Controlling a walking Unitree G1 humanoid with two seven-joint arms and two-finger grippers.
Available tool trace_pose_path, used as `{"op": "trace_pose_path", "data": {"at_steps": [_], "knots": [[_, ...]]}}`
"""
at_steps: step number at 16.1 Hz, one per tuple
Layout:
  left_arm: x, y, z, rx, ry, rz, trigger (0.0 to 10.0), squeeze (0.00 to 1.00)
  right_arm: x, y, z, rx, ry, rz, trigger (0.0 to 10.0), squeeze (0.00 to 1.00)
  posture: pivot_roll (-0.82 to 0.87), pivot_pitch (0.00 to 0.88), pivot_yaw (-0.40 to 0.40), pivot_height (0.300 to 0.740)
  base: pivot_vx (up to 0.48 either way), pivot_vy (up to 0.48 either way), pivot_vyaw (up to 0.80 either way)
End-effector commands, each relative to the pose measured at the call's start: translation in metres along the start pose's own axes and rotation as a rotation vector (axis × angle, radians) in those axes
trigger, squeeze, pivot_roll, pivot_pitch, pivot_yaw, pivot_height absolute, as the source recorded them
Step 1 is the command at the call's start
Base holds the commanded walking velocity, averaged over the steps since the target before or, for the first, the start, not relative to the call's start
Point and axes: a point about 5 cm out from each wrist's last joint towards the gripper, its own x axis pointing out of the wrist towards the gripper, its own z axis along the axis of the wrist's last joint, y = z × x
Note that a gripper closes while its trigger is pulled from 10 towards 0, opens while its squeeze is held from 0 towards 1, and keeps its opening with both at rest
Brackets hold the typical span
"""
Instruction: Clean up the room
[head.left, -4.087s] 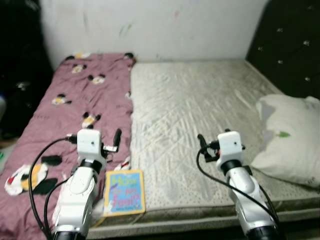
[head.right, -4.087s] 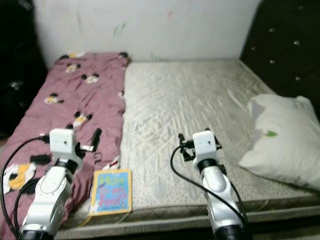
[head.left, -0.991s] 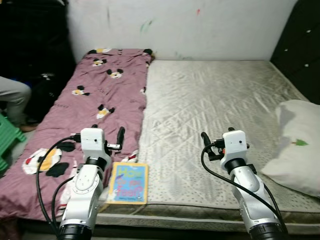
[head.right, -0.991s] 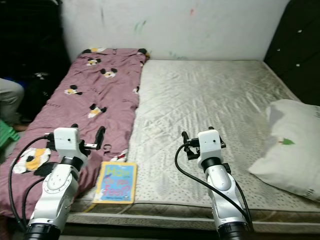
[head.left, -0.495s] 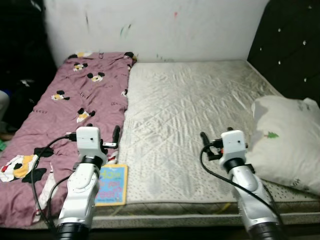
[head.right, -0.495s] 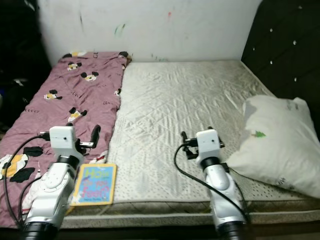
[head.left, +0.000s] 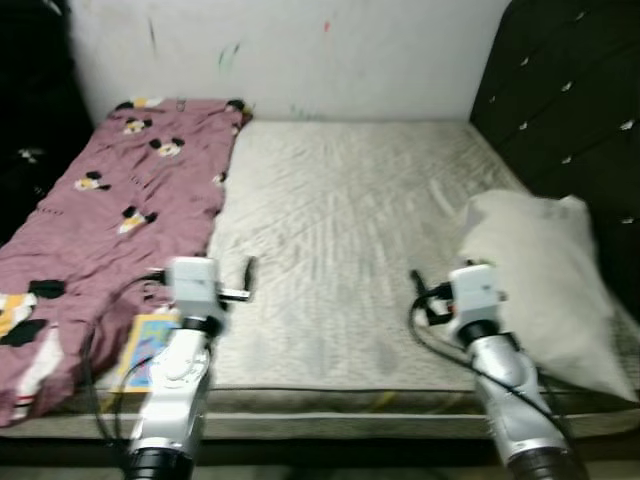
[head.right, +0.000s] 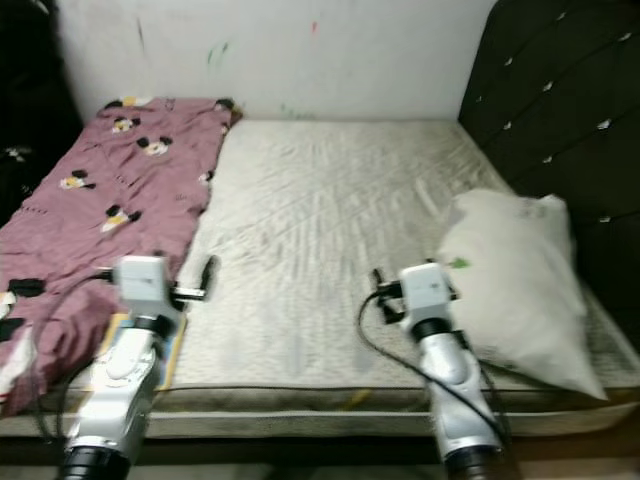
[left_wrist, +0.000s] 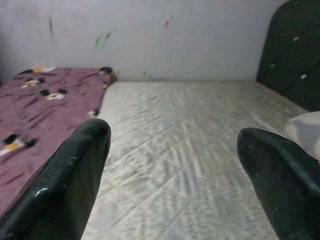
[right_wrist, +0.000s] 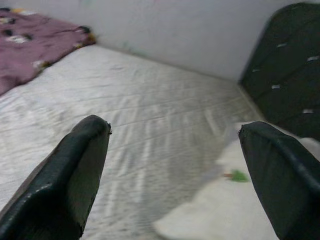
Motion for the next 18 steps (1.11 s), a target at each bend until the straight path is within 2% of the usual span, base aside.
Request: {"op": "trace_pose_path", "data": {"at_steps": [1, 4, 6, 7, 18], "knots": [[-0.0005, 0.0111, 0.0027, 0.017, -0.006, 0.028, 10.0, 0.00, 0.0025, 0.0060, 0.0037, 0.009, -0.013, 0.020, 10.0, 0.00, -0.12, 0.000, 0.004, 0.740, 0.000, 0.000, 0.00], [-0.0009, 0.0096, 0.0053, 0.002, -0.032, 0.010, 10.0, 0.00, 0.0025, 0.0080, 0.0050, -0.005, -0.026, 0.042, 10.0, 0.00, -0.12, 0.000, 0.002, 0.740, 0.000, 0.000, 0.00], [-0.0010, 0.0071, 0.0075, -0.003, -0.050, -0.013, 10.0, 0.00, 0.0024, 0.0084, 0.0049, -0.007, -0.028, 0.044, 10.0, 0.00, -0.12, 0.000, 0.002, 0.740, 0.000, 0.000, 0.72], [-0.0010, 0.0069, 0.0074, -0.004, -0.051, -0.017, 10.0, 0.00, 0.0025, 0.0084, 0.0047, -0.004, -0.026, 0.042, 10.0, 0.00, -0.12, 0.000, 0.002, 0.740, 0.255, 0.000, 0.71], [-0.0006, 0.0059, 0.0072, -0.005, -0.058, -0.035, 10.0, 0.00, 0.0033, 0.0077, 0.0040, 0.001, -0.022, 0.034, 10.0, 0.00, -0.12, 0.000, 0.004, 0.740, 0.313, 0.000, 0.00]]}}
